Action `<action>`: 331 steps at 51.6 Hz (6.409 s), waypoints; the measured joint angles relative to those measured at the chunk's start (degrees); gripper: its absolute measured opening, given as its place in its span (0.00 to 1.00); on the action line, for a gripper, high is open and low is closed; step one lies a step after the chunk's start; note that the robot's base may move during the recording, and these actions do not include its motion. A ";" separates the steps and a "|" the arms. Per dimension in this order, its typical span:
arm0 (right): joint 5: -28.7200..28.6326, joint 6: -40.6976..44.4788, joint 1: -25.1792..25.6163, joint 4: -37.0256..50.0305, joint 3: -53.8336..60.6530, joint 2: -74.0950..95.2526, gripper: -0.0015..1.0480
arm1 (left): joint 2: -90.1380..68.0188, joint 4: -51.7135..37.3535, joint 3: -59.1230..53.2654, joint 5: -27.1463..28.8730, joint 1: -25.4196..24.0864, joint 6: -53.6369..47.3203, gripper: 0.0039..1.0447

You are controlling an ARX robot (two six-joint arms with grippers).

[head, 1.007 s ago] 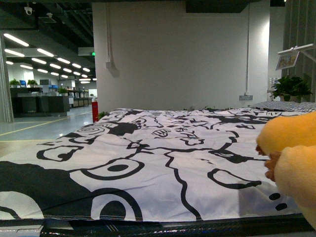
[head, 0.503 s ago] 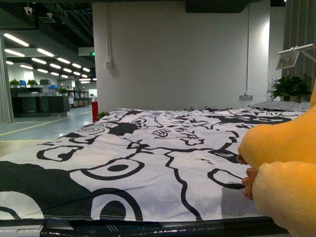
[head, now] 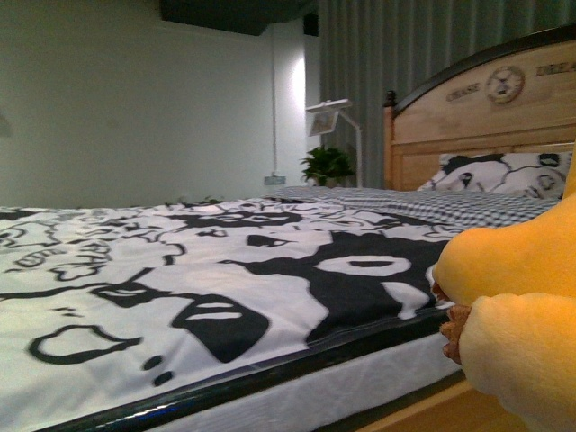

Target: Put away toys

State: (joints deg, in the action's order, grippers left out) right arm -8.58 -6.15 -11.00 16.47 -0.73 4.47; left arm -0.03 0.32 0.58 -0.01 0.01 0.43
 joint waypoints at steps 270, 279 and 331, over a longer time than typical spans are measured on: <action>-0.20 0.02 -0.04 -0.04 0.00 -0.07 0.07 | 0.00 0.02 -0.02 0.13 -0.02 -0.02 0.94; 0.02 0.02 -0.02 -0.04 0.00 -0.07 0.07 | -0.02 0.02 -0.02 0.00 0.00 -0.02 0.94; 0.00 0.02 -0.02 -0.04 0.00 -0.09 0.07 | -0.02 0.00 0.00 0.02 0.04 -0.02 0.94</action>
State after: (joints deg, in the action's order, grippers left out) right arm -8.58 -6.13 -11.03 16.43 -0.73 4.38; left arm -0.05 0.32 0.58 0.01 0.05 0.40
